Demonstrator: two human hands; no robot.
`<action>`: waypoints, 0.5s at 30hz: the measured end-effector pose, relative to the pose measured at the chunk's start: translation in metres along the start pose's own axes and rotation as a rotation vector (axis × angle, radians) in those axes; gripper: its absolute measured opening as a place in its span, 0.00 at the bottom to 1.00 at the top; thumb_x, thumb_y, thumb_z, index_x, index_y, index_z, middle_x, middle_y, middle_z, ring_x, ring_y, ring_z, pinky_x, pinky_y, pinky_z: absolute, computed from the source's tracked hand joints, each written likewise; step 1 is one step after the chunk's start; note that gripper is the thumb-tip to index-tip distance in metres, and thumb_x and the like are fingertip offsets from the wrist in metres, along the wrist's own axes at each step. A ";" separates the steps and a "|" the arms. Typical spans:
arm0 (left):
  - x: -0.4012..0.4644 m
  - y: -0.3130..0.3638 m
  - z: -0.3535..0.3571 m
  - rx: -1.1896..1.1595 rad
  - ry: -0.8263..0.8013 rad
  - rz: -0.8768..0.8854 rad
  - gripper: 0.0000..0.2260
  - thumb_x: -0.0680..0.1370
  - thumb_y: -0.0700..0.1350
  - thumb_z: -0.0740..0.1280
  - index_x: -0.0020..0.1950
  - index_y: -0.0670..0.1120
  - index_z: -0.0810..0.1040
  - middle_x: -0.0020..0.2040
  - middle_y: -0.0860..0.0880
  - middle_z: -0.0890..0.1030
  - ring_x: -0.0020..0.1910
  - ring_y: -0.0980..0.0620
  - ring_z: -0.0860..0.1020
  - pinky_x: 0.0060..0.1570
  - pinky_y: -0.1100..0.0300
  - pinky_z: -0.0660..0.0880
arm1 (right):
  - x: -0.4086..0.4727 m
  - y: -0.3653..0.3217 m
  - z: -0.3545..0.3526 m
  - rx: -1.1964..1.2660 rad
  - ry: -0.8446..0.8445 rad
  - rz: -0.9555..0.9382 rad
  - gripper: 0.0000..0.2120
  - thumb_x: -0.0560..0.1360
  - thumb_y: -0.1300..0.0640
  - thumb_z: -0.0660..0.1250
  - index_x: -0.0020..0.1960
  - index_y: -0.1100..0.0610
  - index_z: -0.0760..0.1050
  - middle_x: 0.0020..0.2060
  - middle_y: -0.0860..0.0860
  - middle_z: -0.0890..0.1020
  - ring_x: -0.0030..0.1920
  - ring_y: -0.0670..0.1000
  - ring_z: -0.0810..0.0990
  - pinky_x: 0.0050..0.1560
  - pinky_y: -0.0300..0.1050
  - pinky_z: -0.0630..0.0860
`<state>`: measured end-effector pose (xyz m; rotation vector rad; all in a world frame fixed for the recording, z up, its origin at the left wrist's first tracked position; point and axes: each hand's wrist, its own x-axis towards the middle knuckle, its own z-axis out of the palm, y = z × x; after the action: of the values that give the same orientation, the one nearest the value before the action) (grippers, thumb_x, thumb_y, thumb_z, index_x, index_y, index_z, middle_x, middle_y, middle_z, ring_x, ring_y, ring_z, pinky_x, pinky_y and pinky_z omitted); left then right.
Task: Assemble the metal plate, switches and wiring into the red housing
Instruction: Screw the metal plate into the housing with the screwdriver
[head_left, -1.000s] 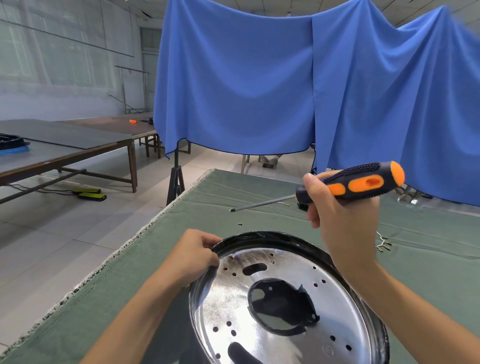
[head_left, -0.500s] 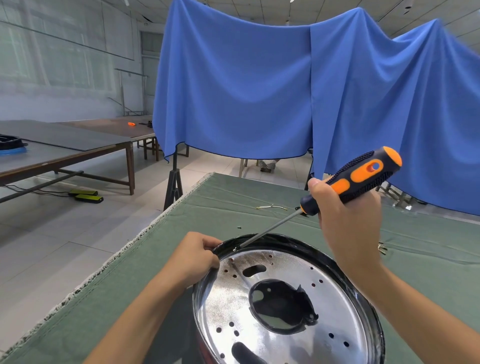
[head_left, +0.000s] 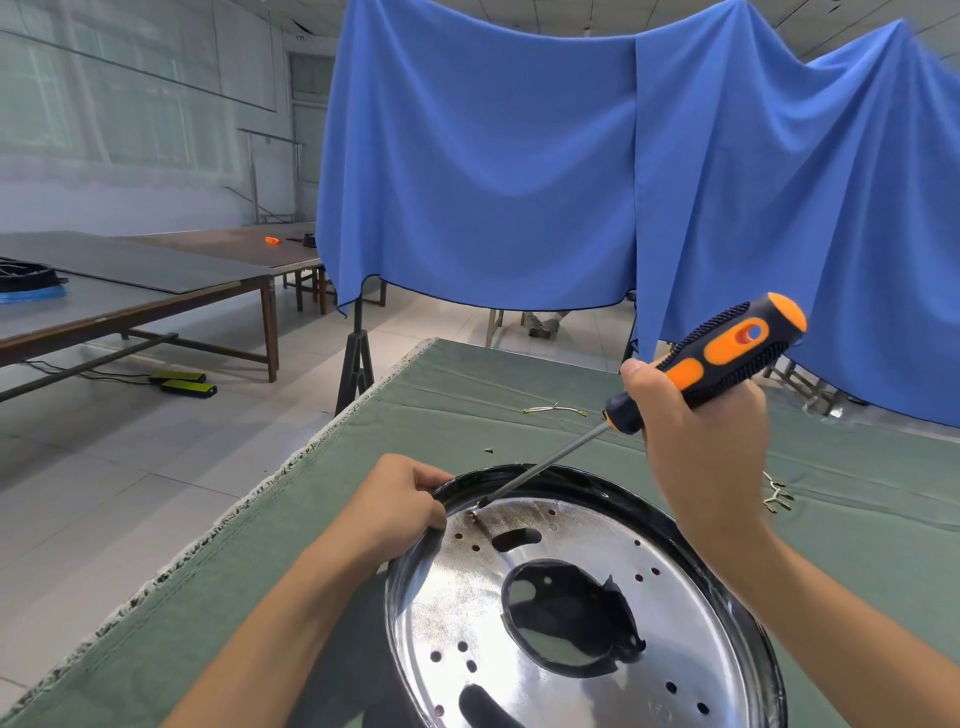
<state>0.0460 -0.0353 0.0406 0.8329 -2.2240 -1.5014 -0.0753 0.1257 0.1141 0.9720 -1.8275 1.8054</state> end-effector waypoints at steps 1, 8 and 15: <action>0.001 0.000 0.000 -0.001 0.000 -0.001 0.19 0.69 0.27 0.64 0.42 0.50 0.85 0.38 0.40 0.84 0.32 0.48 0.78 0.41 0.52 0.79 | 0.000 0.001 0.001 -0.001 0.002 -0.001 0.16 0.65 0.52 0.65 0.32 0.67 0.76 0.24 0.54 0.78 0.24 0.43 0.71 0.26 0.28 0.67; 0.003 0.000 0.000 0.003 -0.009 -0.007 0.18 0.70 0.27 0.64 0.42 0.49 0.85 0.38 0.40 0.84 0.30 0.49 0.77 0.37 0.58 0.77 | 0.000 0.005 0.002 -0.004 0.024 -0.013 0.14 0.65 0.53 0.66 0.29 0.63 0.71 0.19 0.44 0.73 0.22 0.43 0.69 0.24 0.28 0.66; 0.003 -0.001 -0.001 -0.019 -0.023 0.010 0.20 0.69 0.27 0.64 0.40 0.51 0.85 0.40 0.37 0.84 0.32 0.47 0.77 0.38 0.56 0.76 | 0.000 0.006 0.004 0.019 -0.005 -0.029 0.12 0.66 0.54 0.66 0.28 0.60 0.72 0.19 0.41 0.75 0.22 0.41 0.71 0.26 0.27 0.66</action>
<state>0.0446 -0.0382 0.0396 0.8015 -2.2234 -1.5325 -0.0788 0.1214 0.1093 1.0058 -1.7936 1.8081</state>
